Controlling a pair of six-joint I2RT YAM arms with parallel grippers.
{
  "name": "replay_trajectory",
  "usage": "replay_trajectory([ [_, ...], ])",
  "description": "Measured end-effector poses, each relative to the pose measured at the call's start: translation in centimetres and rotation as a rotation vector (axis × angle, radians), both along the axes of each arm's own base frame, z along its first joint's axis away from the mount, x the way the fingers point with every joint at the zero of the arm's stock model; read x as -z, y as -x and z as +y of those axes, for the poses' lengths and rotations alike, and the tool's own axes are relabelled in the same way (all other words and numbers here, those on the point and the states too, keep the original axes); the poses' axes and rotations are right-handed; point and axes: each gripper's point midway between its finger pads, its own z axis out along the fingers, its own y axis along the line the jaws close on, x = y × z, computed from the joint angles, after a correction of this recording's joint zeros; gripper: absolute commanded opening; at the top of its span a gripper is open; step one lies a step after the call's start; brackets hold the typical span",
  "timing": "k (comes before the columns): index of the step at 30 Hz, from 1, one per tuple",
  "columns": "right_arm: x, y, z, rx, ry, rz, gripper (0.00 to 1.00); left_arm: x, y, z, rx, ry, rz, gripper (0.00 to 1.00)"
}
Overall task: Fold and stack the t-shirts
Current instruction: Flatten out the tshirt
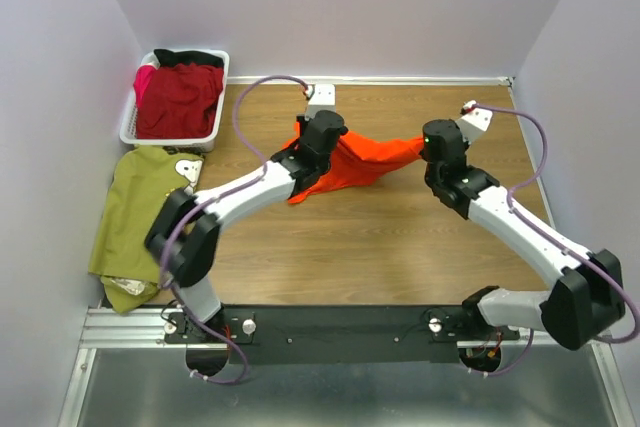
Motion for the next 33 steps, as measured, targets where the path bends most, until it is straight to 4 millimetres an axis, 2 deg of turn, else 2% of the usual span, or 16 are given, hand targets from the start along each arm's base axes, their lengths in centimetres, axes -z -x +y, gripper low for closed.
replay_trajectory([
  [2,2.0,-0.1,-1.1,0.083,0.010,0.028,0.01,7.1,-2.1,-0.3,-0.002,-0.067,0.135,0.00],
  [5,3.3,-0.5,-2.7,0.189,0.024,0.036,0.01,13.4,-3.8,1.0,-0.029,-0.116,0.260,0.02],
  [7,3.7,-0.8,-3.5,0.232,0.026,0.035,0.01,16.1,-5.4,1.8,-0.042,-0.122,0.319,0.10],
  [10,4.8,-1.1,-4.4,0.269,0.031,0.053,0.01,16.1,-7.4,1.7,-0.035,-0.078,0.317,0.34],
  [11,4.9,-1.2,-4.6,0.277,0.033,0.056,0.01,15.6,-7.8,1.4,-0.029,-0.063,0.306,0.46],
  [14,5.3,-1.4,-5.6,0.310,0.038,0.064,0.01,14.0,-8.7,0.9,-0.022,-0.032,0.264,0.58],
  [17,5.7,-1.8,-6.7,0.347,0.039,0.071,0.01,13.6,-8.9,0.8,-0.020,-0.019,0.250,0.66],
  [25,8.1,-4.4,-9.4,0.433,0.043,0.130,0.01,14.1,-7.7,2.7,-0.047,-0.033,0.263,0.70],
  [29,10.2,-5.1,-9.7,0.442,0.039,0.176,0.01,14.8,-7.1,3.8,-0.061,-0.041,0.278,0.69],
  [33,12.0,-5.2,-9.6,0.434,0.031,0.221,0.01,16.7,-6.6,5.1,-0.070,-0.042,0.322,0.68],
])
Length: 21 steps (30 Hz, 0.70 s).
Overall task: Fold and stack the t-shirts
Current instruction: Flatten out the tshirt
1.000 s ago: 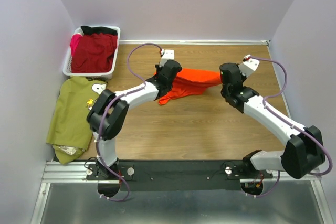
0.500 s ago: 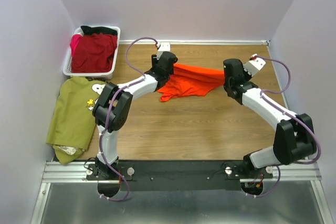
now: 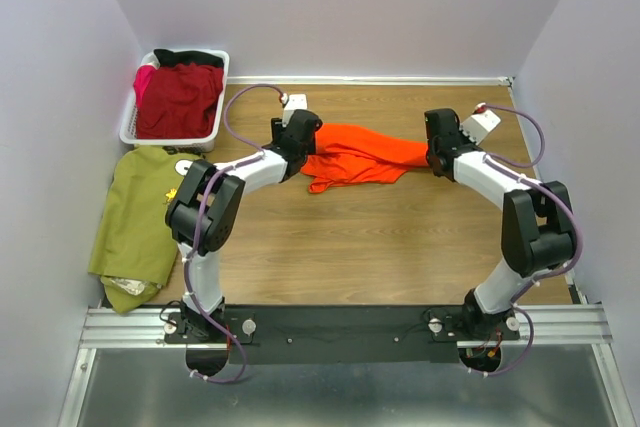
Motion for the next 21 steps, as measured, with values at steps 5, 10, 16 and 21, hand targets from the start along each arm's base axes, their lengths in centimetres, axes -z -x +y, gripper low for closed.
replay_trajectory([
  [5,1.5,-0.1,0.5,-0.016,-0.022,0.032,0.01,2.3,0.0,1.3,-0.014,0.018,0.056,0.59],
  [10,2.2,-0.3,0.9,-0.027,-0.037,0.048,0.01,4.6,0.4,1.1,-0.002,0.024,0.112,0.43],
  [16,2.4,-0.7,1.2,-0.035,-0.053,0.049,0.01,6.4,0.8,0.4,0.022,0.041,0.151,0.41],
  [21,3.2,-0.7,1.3,-0.036,-0.059,0.063,0.01,6.6,1.0,0.4,0.020,0.054,0.143,0.40],
])
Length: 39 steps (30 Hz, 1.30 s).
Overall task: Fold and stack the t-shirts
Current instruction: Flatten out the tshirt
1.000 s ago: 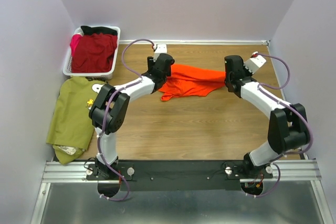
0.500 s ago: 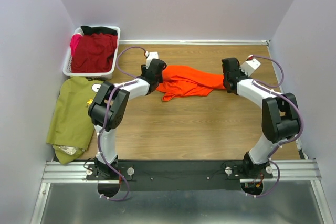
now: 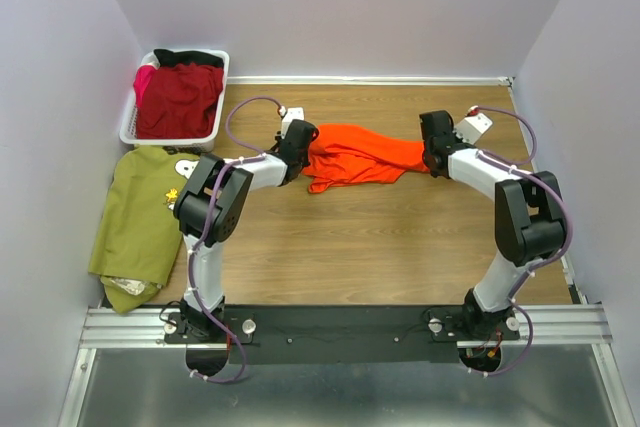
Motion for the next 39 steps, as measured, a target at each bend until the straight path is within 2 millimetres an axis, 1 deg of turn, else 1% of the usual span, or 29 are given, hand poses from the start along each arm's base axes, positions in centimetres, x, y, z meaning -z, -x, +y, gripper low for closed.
replay_trajectory([
  [1,0.3,0.0,0.1,-0.001,-0.002,0.005,0.01,0.0,0.1,0.0,-0.001,0.003,-0.001,0.39],
  [2,0.4,-0.1,0.1,-0.002,-0.003,0.008,0.01,0.0,0.1,0.0,-0.002,0.004,-0.003,0.31],
  [4,0.7,-0.1,0.1,-0.002,-0.006,0.013,0.01,0.0,0.2,0.1,-0.004,0.007,-0.003,0.19],
  [5,0.8,-0.1,0.2,-0.003,-0.007,0.015,0.01,0.0,0.2,0.1,-0.002,0.007,-0.003,0.03],
  [6,0.8,-0.1,0.2,-0.004,-0.009,0.015,0.01,0.0,0.3,0.1,-0.004,0.010,-0.003,0.00],
  [14,0.8,-0.1,0.2,-0.005,-0.008,0.015,0.01,-0.1,1.2,0.1,0.005,0.016,0.016,0.00],
  [17,0.7,-0.2,0.2,-0.009,-0.004,0.016,0.14,-0.2,1.9,0.5,0.007,0.005,0.033,0.00],
  [18,0.5,-0.2,0.2,-0.013,0.000,0.018,0.35,-0.3,2.0,0.6,0.007,0.003,0.036,0.00],
  [21,-0.2,0.0,0.1,-0.031,0.020,0.024,0.57,-1.7,2.5,0.8,0.011,-0.002,0.035,0.00],
  [22,-0.5,0.0,0.0,-0.039,0.028,0.026,0.60,-2.9,2.6,0.9,0.012,0.003,0.021,0.00],
  [23,-1.4,0.1,0.0,-0.047,0.034,0.014,0.62,-3.7,2.6,0.9,0.014,0.009,0.008,0.00],
  [25,-2.9,0.1,-0.1,-0.062,0.045,-0.006,0.63,-6.5,2.5,0.8,0.016,0.031,-0.037,0.00],
  [26,-4.1,0.2,-0.1,-0.072,0.050,-0.024,0.63,-7.9,2.5,0.8,0.017,0.043,-0.060,0.00],
  [27,-4.8,0.2,-0.1,-0.080,0.052,-0.036,0.63,-10.4,2.4,0.6,0.020,0.067,-0.107,0.00],
  [28,-5.8,0.2,0.0,-0.098,0.052,-0.051,0.63,-12.1,2.3,0.4,0.023,0.084,-0.140,0.00],
  [29,-6.5,0.3,0.1,-0.110,0.052,-0.061,0.63,-14.4,2.3,0.2,0.028,0.108,-0.184,0.00],
  [30,-6.9,0.3,0.1,-0.117,0.052,-0.066,0.63,-16.4,2.3,-0.1,0.033,0.131,-0.224,0.00],
  [31,-7.5,0.4,0.3,-0.133,0.049,-0.078,0.63,-17.7,2.4,-0.3,0.037,0.146,-0.252,0.00],
  [33,-8.1,0.5,0.9,-0.170,0.043,-0.082,0.61,-20.6,2.7,-0.7,0.047,0.179,-0.312,0.00],
  [35,-8.3,0.6,2.1,-0.225,0.035,-0.083,0.59,-22.8,2.9,-1.2,0.065,0.200,-0.356,0.00],
  [36,-8.1,0.8,2.7,-0.252,0.030,-0.076,0.57,-24.5,3.0,-1.6,0.080,0.216,-0.391,0.00],
  [38,-7.5,1.1,4.7,-0.335,0.017,-0.058,0.54,-26.6,3.1,-2.2,0.099,0.236,-0.437,0.00],
  [39,-7.3,1.2,5.3,-0.359,0.016,-0.051,0.51,-28.3,3.1,-2.6,0.112,0.252,-0.471,0.00],
])
